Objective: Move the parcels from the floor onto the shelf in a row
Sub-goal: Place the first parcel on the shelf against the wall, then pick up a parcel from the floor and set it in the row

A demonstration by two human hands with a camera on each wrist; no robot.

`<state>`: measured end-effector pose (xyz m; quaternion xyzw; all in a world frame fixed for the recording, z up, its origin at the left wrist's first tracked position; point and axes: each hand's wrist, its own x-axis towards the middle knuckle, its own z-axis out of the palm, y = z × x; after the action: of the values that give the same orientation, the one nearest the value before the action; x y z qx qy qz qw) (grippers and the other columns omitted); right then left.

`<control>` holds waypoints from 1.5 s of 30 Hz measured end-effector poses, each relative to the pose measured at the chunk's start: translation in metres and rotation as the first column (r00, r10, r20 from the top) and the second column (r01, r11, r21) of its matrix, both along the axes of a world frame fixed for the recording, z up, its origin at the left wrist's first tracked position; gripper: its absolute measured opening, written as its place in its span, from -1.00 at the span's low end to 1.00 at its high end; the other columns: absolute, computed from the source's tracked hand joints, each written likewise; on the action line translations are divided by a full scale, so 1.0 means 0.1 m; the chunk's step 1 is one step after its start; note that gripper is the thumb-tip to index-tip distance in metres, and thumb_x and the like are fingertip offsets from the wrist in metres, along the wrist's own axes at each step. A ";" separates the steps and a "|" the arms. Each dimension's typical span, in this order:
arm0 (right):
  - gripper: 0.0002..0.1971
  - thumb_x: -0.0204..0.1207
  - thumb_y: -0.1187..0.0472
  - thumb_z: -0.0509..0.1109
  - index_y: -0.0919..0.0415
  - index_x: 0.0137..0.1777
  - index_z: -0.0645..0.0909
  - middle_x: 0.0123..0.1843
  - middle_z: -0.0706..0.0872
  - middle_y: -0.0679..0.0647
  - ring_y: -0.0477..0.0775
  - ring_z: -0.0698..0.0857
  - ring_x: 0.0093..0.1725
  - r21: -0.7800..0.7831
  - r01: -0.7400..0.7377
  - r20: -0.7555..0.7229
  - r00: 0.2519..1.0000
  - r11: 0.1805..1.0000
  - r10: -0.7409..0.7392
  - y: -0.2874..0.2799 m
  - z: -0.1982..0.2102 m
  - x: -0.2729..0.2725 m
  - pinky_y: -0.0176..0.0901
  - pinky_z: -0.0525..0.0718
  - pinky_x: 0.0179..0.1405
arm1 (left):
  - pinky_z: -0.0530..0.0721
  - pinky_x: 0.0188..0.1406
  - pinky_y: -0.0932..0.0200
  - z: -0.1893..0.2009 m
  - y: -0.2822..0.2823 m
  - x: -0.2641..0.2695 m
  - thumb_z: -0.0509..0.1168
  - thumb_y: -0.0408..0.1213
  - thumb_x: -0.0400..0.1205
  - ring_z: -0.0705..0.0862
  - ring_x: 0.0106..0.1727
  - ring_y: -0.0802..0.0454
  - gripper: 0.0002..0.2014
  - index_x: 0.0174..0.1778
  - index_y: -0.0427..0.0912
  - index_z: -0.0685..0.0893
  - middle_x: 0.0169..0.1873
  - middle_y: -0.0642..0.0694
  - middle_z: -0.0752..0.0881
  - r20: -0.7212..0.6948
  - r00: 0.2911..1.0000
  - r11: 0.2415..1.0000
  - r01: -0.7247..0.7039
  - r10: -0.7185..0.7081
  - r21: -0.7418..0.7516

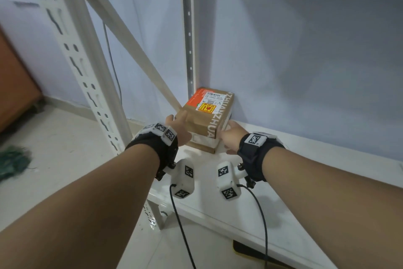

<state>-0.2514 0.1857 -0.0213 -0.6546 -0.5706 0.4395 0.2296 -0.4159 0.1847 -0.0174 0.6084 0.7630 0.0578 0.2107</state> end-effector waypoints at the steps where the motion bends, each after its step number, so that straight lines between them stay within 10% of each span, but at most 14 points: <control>1: -0.52 0.60 0.24 0.23 0.16 0.53 0.34 0.20 0.62 0.14 0.15 0.59 0.16 -0.019 -0.003 0.020 1.000 1.000 0.004 -0.08 0.07 0.07 0.11 0.64 0.31 | 0.50 0.48 -0.05 0.02 -0.07 0.03 0.24 -0.32 0.69 0.32 0.61 -0.24 -0.28 0.72 0.10 0.05 0.70 -0.16 0.03 0.024 1.000 1.000 -0.010 0.010 0.008; 5: -0.64 0.63 0.26 0.21 0.37 0.38 0.51 0.17 0.63 0.24 0.26 0.65 0.22 -0.104 -0.090 0.198 0.974 0.990 0.109 -0.47 0.28 0.32 0.08 0.60 0.32 | 0.44 0.46 0.00 0.12 -0.42 0.23 0.28 -0.25 0.67 0.39 0.56 -0.18 -0.42 0.64 -0.02 0.34 0.60 -0.18 0.31 0.024 0.999 0.998 0.026 -0.027 0.050; 10: -0.75 0.64 0.20 0.23 0.22 0.28 0.52 0.21 0.67 0.18 0.14 0.65 -0.14 -0.275 -0.173 0.224 0.945 0.946 0.238 -1.26 0.20 0.63 0.00 0.71 -0.14 | 0.75 -0.19 0.03 0.29 -1.29 0.70 0.19 -0.30 0.73 0.71 -0.12 -0.18 -0.74 0.25 -0.34 0.65 -0.10 -0.21 0.70 0.257 0.965 0.993 0.072 -0.046 -0.092; 13: -0.71 0.64 0.12 0.26 0.19 0.29 0.54 0.14 0.72 0.10 0.11 0.66 -0.15 -0.385 -0.178 0.219 0.936 0.906 0.277 -1.77 0.03 0.77 -0.23 0.59 -0.34 | 0.70 -0.31 0.06 0.14 -1.74 0.91 0.18 -0.30 0.75 0.74 -0.27 -0.17 -0.71 0.28 -0.39 0.63 -0.04 -0.19 0.72 0.238 0.965 0.973 0.156 -0.113 -0.169; 17: -0.66 0.60 0.22 0.31 0.31 0.34 0.56 -0.06 0.69 0.14 0.02 0.62 -0.30 -0.407 -0.204 0.171 0.940 0.890 0.294 -2.18 -0.29 0.87 -0.21 0.61 -0.37 | 0.61 -0.41 0.18 -0.27 -2.18 1.03 0.22 -0.25 0.74 0.79 0.04 -0.24 -0.67 0.31 -0.40 0.64 0.15 -0.25 0.76 0.207 0.972 0.924 0.180 -0.114 -0.338; 20: -0.83 0.60 0.27 0.30 0.26 0.15 0.57 -0.26 0.62 0.06 -0.02 0.58 -0.38 -0.429 -0.174 0.179 0.945 0.886 0.272 -2.40 -0.56 0.91 -0.26 0.58 -0.44 | 0.63 -0.57 0.16 -0.67 -2.42 1.06 0.24 -0.27 0.73 0.71 -0.25 -0.20 -0.67 0.28 -0.45 0.62 0.09 -0.36 0.73 0.218 0.974 0.893 0.156 -0.067 -0.423; 25: -0.73 0.66 0.20 0.21 0.25 -0.27 0.54 -0.17 0.62 0.17 0.04 0.49 -0.43 -0.553 -0.193 0.301 0.860 0.811 0.411 -2.65 -1.09 0.98 -0.21 0.43 -0.44 | 0.70 0.17 -0.04 -1.35 -2.60 1.07 0.39 -0.05 0.55 0.73 0.04 -0.19 -0.62 0.17 -0.21 0.66 0.15 -0.23 0.74 0.045 0.996 0.892 0.085 -0.072 -0.445; 33: -0.78 0.73 0.10 0.13 0.24 0.09 0.50 0.03 0.49 0.18 0.11 0.51 -0.11 -0.676 -0.220 0.310 0.781 0.703 0.542 -2.78 -1.70 1.10 -0.33 0.33 -0.45 | 0.68 0.24 -0.18 -2.52 -2.84 1.00 0.31 0.05 0.61 0.64 0.28 -0.27 -0.48 0.43 -0.15 0.53 0.30 -0.20 0.63 -0.099 0.991 0.762 0.004 -0.089 -0.648; 37: -0.73 0.70 0.14 0.18 0.32 0.18 0.60 0.08 0.61 0.23 -0.02 0.46 -0.33 -0.700 -0.165 0.265 0.843 0.695 0.467 -2.75 -1.98 1.13 -0.34 0.35 -0.43 | 0.68 0.26 -0.18 -2.91 -2.85 1.00 0.42 0.09 0.54 0.64 0.30 -0.29 -0.29 0.52 -0.25 0.47 0.37 -0.27 0.59 -0.103 0.994 0.733 -0.055 -0.020 -0.678; 41: -0.59 0.74 0.19 0.11 0.42 0.49 0.43 0.49 0.52 0.28 0.22 0.57 0.39 -0.716 -0.104 0.270 0.871 0.691 0.411 -2.79 -2.14 1.15 -0.14 0.58 -0.05 | 0.50 0.39 -0.40 -3.14 -2.88 1.03 0.52 0.23 0.34 0.31 0.55 -0.51 0.15 0.66 0.03 -0.10 0.62 -0.35 0.07 -0.190 0.981 0.740 -0.155 0.038 -0.654; 45: -0.57 0.74 0.16 0.11 0.41 0.50 0.44 0.50 0.52 0.25 0.23 0.51 0.47 -0.735 -0.094 0.240 0.890 0.672 0.387 -2.91 -2.20 1.19 -0.10 0.52 0.26 | 0.55 0.29 -0.41 -3.17 -2.91 0.95 0.64 0.22 0.01 0.44 0.36 -0.43 0.14 0.42 0.15 0.11 0.35 -0.19 0.19 -0.097 0.975 0.764 -0.217 0.200 -0.607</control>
<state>-0.1322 -0.1053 -0.2415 -0.6803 -0.4745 0.5163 -0.2134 -0.3205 -0.1060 -0.3340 0.4189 0.8057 -0.1781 0.3790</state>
